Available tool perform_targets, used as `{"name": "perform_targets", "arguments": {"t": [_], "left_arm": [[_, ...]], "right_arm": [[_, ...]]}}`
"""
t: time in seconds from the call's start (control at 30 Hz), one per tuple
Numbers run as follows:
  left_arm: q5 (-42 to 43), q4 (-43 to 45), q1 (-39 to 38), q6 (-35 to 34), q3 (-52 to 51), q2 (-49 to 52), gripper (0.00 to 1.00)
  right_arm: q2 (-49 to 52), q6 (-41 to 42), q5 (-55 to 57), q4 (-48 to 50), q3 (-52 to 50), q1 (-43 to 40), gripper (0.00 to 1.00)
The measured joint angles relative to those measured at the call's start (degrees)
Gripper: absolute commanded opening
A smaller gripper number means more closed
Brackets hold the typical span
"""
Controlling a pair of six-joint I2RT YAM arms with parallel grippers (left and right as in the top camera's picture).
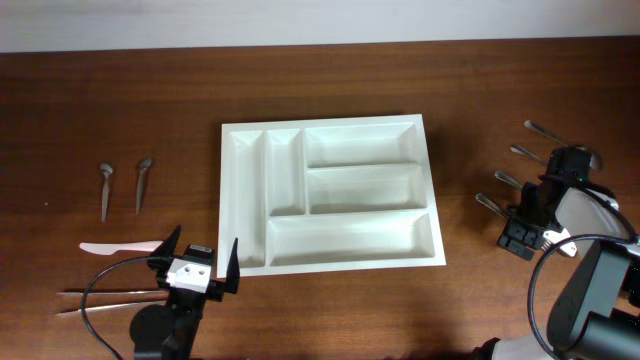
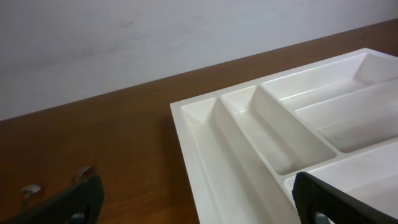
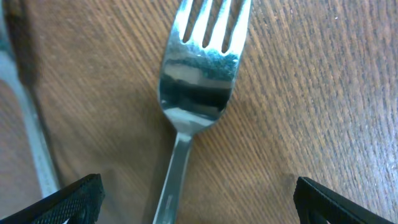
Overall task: Pack container
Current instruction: 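Lower the right gripper and grasp a silver fork by its handle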
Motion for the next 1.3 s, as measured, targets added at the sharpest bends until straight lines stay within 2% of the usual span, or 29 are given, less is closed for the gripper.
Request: {"name": "perform_targets", "arguments": {"t": [0.87, 1.3], "left_arm": [[0.0, 0.0, 0.0, 0.0, 0.0, 0.0, 0.99], [0.0, 0.0, 0.0, 0.0, 0.0, 0.0, 0.99]], "right_arm": [[2.7, 1.5, -1.7, -4.7, 0.7, -0.2, 0.99], [2.8, 1.5, -2.1, -4.8, 0.7, -2.8, 0.98]]}}
